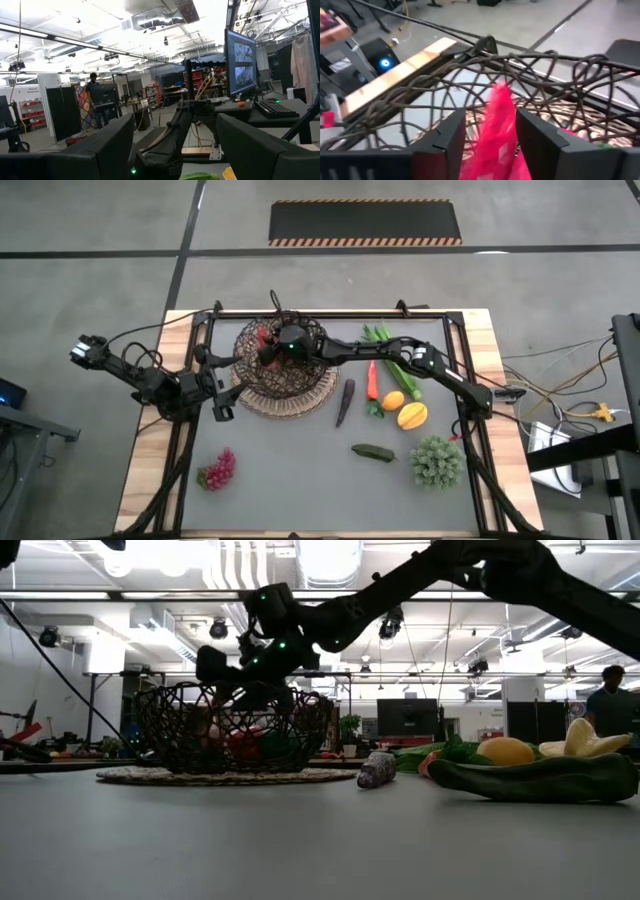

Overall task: Build produce basket
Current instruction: Put the red watermelon into the black wire basket, then put the violet eggplant into the black wire basket

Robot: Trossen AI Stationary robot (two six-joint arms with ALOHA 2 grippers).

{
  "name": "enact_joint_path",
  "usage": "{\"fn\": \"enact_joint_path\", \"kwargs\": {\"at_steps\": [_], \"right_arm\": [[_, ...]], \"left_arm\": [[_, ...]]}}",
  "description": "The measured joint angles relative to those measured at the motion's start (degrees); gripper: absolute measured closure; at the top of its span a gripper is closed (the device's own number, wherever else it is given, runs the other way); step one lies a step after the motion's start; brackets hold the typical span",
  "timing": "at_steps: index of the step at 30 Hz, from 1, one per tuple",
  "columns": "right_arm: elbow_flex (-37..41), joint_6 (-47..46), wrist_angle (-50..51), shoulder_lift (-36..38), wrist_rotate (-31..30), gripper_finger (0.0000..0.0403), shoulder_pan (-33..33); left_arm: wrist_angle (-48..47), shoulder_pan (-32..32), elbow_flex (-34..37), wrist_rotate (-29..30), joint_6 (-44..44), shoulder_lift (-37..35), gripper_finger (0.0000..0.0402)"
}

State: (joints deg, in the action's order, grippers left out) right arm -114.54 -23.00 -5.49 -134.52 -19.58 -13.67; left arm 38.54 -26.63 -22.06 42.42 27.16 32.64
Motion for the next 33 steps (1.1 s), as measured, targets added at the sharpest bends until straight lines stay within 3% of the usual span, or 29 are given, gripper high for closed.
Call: {"fn": "enact_joint_path", "kwargs": {"at_steps": [9,24,33], "right_arm": [[-1.4,1.1,4.4,0.9,0.3,0.0195,0.0],[-1.4,9.9,17.2,9.9,0.6,0.0190,2.6],[-0.8,15.3,36.6,17.3,0.5,0.0190,6.5]], "left_arm": [[0.0,0.0,0.0,-0.1,0.0,0.4,0.0136],[0.0,0.0,0.0,-0.2,0.0,1.0,0.0136],[0.1,0.0,0.0,-0.2,0.0,1.4,0.0136]]}}
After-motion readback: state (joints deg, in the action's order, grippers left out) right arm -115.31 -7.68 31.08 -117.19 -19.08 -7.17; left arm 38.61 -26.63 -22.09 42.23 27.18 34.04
